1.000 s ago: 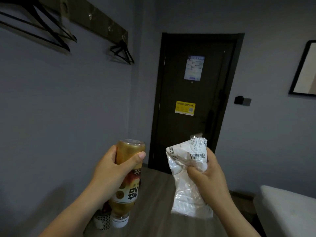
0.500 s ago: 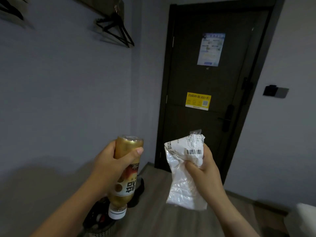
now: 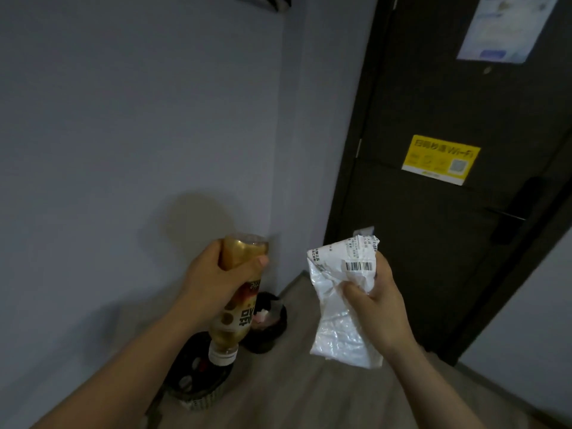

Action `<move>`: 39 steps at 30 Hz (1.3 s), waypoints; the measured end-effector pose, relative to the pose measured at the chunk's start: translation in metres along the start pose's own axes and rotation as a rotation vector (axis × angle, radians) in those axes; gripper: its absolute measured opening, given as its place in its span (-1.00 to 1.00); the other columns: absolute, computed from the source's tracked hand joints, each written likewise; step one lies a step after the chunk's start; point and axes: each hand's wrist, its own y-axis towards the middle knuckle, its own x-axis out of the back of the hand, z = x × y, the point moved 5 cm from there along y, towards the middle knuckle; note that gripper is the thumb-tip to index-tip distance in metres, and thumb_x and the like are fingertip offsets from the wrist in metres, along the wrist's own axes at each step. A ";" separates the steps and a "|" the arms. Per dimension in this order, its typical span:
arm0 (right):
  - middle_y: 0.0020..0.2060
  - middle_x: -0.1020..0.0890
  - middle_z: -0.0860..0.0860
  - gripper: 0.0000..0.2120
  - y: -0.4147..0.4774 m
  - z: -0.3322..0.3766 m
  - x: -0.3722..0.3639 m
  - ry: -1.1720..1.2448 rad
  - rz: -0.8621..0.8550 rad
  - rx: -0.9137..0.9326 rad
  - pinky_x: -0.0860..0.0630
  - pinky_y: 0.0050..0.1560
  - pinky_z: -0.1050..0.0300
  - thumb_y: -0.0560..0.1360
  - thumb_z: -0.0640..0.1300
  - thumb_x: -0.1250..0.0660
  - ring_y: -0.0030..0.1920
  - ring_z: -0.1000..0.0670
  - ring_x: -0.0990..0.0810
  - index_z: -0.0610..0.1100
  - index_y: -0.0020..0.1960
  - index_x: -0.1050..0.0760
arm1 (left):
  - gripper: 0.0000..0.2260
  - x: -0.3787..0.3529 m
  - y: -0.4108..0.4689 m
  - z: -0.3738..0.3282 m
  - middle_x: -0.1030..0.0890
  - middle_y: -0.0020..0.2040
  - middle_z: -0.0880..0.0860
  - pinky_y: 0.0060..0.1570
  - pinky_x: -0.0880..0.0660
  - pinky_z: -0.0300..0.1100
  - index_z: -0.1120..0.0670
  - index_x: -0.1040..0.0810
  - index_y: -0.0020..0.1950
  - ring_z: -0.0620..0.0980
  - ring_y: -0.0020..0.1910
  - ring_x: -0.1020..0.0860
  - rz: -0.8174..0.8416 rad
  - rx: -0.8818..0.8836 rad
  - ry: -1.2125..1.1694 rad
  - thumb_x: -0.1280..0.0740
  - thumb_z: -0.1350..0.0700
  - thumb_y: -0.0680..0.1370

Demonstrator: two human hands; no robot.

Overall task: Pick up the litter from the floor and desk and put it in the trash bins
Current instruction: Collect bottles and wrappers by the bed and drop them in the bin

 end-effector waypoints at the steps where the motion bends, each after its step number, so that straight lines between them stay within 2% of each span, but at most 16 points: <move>1: -0.06 -0.60 0.35 -0.50 0.015 -0.009 -0.008 -0.004 0.012 -0.011 -0.51 -0.29 0.41 0.51 -0.25 -0.33 -0.08 0.26 -0.62 0.16 0.32 -0.31 | -0.70 -0.001 0.016 0.011 -0.57 -0.12 -0.19 -0.41 -0.38 -0.45 -0.17 -0.45 -0.07 -0.24 -0.20 -0.55 -0.006 0.016 0.018 -0.46 -0.20 0.31; 3: -0.07 -0.59 0.39 -0.49 0.045 -0.024 -0.025 -0.012 0.032 -0.036 -0.50 -0.32 0.41 0.51 -0.23 -0.34 -0.08 0.29 -0.61 0.21 0.30 -0.29 | -0.66 -0.003 0.047 0.034 -0.55 -0.10 -0.20 -0.39 -0.39 -0.42 -0.17 -0.43 -0.04 -0.24 -0.17 -0.54 -0.016 0.048 0.044 -0.48 -0.20 0.31; 6: -0.06 -0.61 0.28 -0.46 0.091 -0.048 -0.057 -0.031 0.059 -0.066 -0.54 -0.23 0.34 0.50 -0.24 -0.35 -0.07 0.22 -0.63 0.24 0.30 -0.27 | -0.58 0.001 0.099 0.071 -0.52 -0.09 -0.22 -0.32 -0.39 -0.36 -0.12 -0.43 0.05 -0.25 -0.14 -0.51 -0.051 0.080 0.085 -0.52 -0.13 0.30; 8: 0.00 -0.60 0.21 -0.45 0.123 -0.062 -0.082 -0.051 0.092 -0.087 -0.57 -0.12 0.22 0.51 -0.23 -0.35 -0.03 0.16 -0.63 0.22 0.33 -0.27 | -0.58 0.005 0.134 0.099 -0.55 -0.08 -0.16 -0.25 -0.47 -0.28 -0.07 -0.45 0.05 -0.16 -0.11 -0.55 -0.058 0.127 0.101 -0.55 -0.05 0.30; 10: 0.02 -0.57 0.19 -0.45 0.155 -0.075 -0.108 -0.076 0.133 -0.121 -0.58 -0.12 0.19 0.51 -0.22 -0.34 -0.01 0.13 -0.62 0.20 0.35 -0.25 | -0.62 0.011 0.165 0.127 -0.58 -0.08 -0.08 -0.19 -0.52 -0.19 -0.05 -0.47 -0.02 -0.08 -0.10 -0.58 -0.048 0.173 0.129 -0.56 0.01 0.29; 13: -0.04 -0.54 0.24 -0.43 0.198 -0.099 -0.146 -0.113 0.194 -0.151 -0.54 -0.30 0.33 0.51 -0.25 -0.33 -0.07 0.22 -0.60 0.15 0.39 -0.24 | -0.65 0.019 0.206 0.169 -0.58 -0.10 0.04 -0.28 -0.46 -0.25 0.02 -0.49 -0.08 -0.01 -0.12 -0.59 -0.018 0.243 0.227 -0.58 0.03 0.27; 17: -0.07 -0.51 0.33 -0.43 0.234 -0.138 -0.189 -0.167 0.238 -0.204 -0.45 -0.33 0.46 0.50 -0.22 -0.35 -0.10 0.34 -0.54 0.21 0.36 -0.24 | -0.70 0.025 0.242 0.226 -0.53 -0.18 0.19 -0.28 -0.38 -0.22 0.18 -0.42 -0.21 0.20 -0.11 -0.58 -0.002 0.316 0.380 -0.52 0.12 0.31; 19: -0.08 -0.48 0.35 -0.40 0.247 -0.156 -0.207 -0.197 0.266 -0.247 -0.42 -0.34 0.52 0.51 -0.21 -0.36 -0.14 0.43 -0.51 0.18 0.41 -0.21 | -0.70 0.027 0.253 0.249 -0.54 -0.10 0.19 -0.19 -0.44 -0.16 0.22 -0.47 -0.09 0.19 -0.06 -0.57 -0.033 0.342 0.398 -0.51 0.15 0.32; 21: -0.08 -0.49 0.33 -0.40 0.259 -0.173 -0.223 -0.220 0.298 -0.265 -0.38 -0.31 0.61 0.50 -0.23 -0.36 -0.13 0.55 -0.46 0.16 0.40 -0.22 | -0.56 0.026 0.261 0.270 -0.54 0.04 0.15 -0.02 -0.51 -0.07 0.18 -0.46 0.12 0.15 0.02 -0.55 -0.038 0.408 0.400 -0.52 0.11 0.33; 23: -0.07 -0.50 0.32 -0.42 0.275 -0.191 -0.237 -0.241 0.323 -0.271 -0.34 -0.28 0.67 0.49 -0.26 -0.37 -0.14 0.59 -0.43 0.15 0.37 -0.25 | -0.52 0.024 0.273 0.291 -0.53 0.10 0.16 0.04 -0.52 -0.03 0.16 -0.45 0.17 0.15 0.06 -0.54 -0.038 0.456 0.408 -0.52 0.09 0.33; 27: -0.12 -0.46 0.37 -0.44 0.305 -0.230 -0.266 -0.303 0.388 -0.299 -0.35 -0.25 0.65 0.47 -0.25 -0.39 -0.11 0.34 -0.53 0.03 0.39 -0.30 | -0.64 0.012 0.296 0.330 -0.55 0.04 0.15 -0.09 -0.49 -0.14 0.16 -0.48 0.08 0.09 -0.03 -0.54 0.005 0.518 0.527 -0.45 0.01 0.39; 30: -0.10 -0.48 0.32 -0.41 0.328 -0.264 -0.286 -0.318 0.453 -0.326 -0.41 -0.27 0.56 0.46 -0.25 -0.39 -0.15 0.37 -0.48 0.02 0.42 -0.28 | -0.69 -0.001 0.313 0.359 -0.54 0.04 0.12 -0.05 -0.48 -0.15 0.14 -0.49 0.03 0.07 -0.02 -0.53 0.047 0.556 0.614 -0.42 -0.01 0.42; 33: -0.02 -0.54 0.20 -0.40 0.352 -0.307 -0.302 -0.337 0.513 -0.371 -0.42 -0.32 0.47 0.46 -0.25 -0.37 -0.16 0.29 -0.52 0.01 0.43 -0.27 | -0.79 -0.019 0.327 0.388 -0.54 0.06 0.14 -0.01 -0.51 -0.06 0.06 -0.45 -0.05 0.11 0.00 -0.53 0.037 0.609 0.648 -0.43 0.05 0.43; 35: 0.02 -0.56 0.13 -0.39 0.368 -0.334 -0.312 -0.362 0.555 -0.407 -0.43 -0.25 0.40 0.46 -0.24 -0.35 -0.10 0.17 -0.55 0.03 0.44 -0.25 | -0.63 -0.031 0.331 0.410 -0.51 0.14 0.17 0.03 -0.50 -0.02 0.13 -0.46 0.11 0.18 0.06 -0.53 -0.002 0.696 0.636 -0.46 0.01 0.42; 37: 0.06 -0.58 0.07 -0.37 0.382 -0.362 -0.320 -0.376 0.600 -0.446 -0.48 -0.15 0.27 0.46 -0.26 -0.34 -0.03 0.05 -0.57 0.06 0.44 -0.23 | -0.45 -0.041 0.336 0.431 -0.50 0.16 0.17 -0.05 -0.48 -0.06 0.16 -0.42 0.24 0.20 0.06 -0.54 -0.033 0.786 0.616 -0.49 -0.09 0.38; 39: 0.07 -0.55 0.03 -0.35 0.394 -0.391 -0.329 -0.404 0.649 -0.465 -0.44 -0.13 0.23 0.46 -0.26 -0.35 -0.02 0.02 -0.53 0.01 0.47 -0.20 | -0.52 -0.050 0.346 0.447 -0.56 0.09 0.12 -0.17 -0.44 -0.15 0.13 -0.45 0.19 0.12 -0.01 -0.57 -0.008 0.817 0.612 -0.45 -0.10 0.40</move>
